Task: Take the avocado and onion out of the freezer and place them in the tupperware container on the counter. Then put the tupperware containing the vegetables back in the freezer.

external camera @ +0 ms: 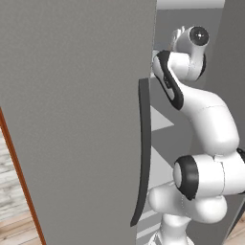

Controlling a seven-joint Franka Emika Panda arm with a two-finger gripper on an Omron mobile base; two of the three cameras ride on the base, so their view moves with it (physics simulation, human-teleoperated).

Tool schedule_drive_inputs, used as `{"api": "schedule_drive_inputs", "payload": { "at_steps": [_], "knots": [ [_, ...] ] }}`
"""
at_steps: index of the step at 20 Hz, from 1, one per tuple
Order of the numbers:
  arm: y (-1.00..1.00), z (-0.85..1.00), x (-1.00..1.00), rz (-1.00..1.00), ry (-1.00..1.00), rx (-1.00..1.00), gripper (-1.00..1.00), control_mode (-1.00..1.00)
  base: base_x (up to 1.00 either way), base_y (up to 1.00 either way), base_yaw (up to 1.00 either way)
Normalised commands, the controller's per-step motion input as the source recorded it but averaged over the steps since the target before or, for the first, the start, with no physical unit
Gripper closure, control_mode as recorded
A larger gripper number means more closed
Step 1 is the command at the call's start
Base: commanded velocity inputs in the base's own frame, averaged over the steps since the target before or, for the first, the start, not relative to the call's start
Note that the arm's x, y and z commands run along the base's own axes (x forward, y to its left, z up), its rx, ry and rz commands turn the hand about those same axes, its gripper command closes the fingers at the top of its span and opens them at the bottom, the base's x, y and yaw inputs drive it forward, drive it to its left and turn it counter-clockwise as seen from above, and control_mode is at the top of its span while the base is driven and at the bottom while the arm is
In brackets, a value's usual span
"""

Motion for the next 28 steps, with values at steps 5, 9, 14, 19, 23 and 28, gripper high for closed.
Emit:
{"api": "schedule_drive_inputs", "payload": {
  "at_steps": [5, 9, 14, 19, 23, 28],
  "knots": [
    [0.00, -0.01, 0.00, 0.07, -0.02, -0.01, -1.00, -1.00, 0.00, 0.00, 0.00],
    [0.00, 0.00, 0.30, 0.05, -0.05, -0.01, -1.00, -1.00, 0.00, 0.00, 0.00],
    [0.10, 0.00, 0.74, 0.03, -0.17, 0.00, -1.00, -1.00, 0.00, 0.00, 0.00],
    [0.02, 0.30, -0.25, 0.00, -0.26, -0.05, -1.00, -1.00, 0.00, 0.00, 0.00],
    [0.00, 0.47, -1.00, 0.00, -0.20, -0.14, -1.00, -1.00, 0.00, 0.00, 0.00],
    [0.00, 0.37, -0.91, 0.00, -0.04, -0.11, -1.00, -1.00, 0.00, 0.00, 0.00]
  ]
}}
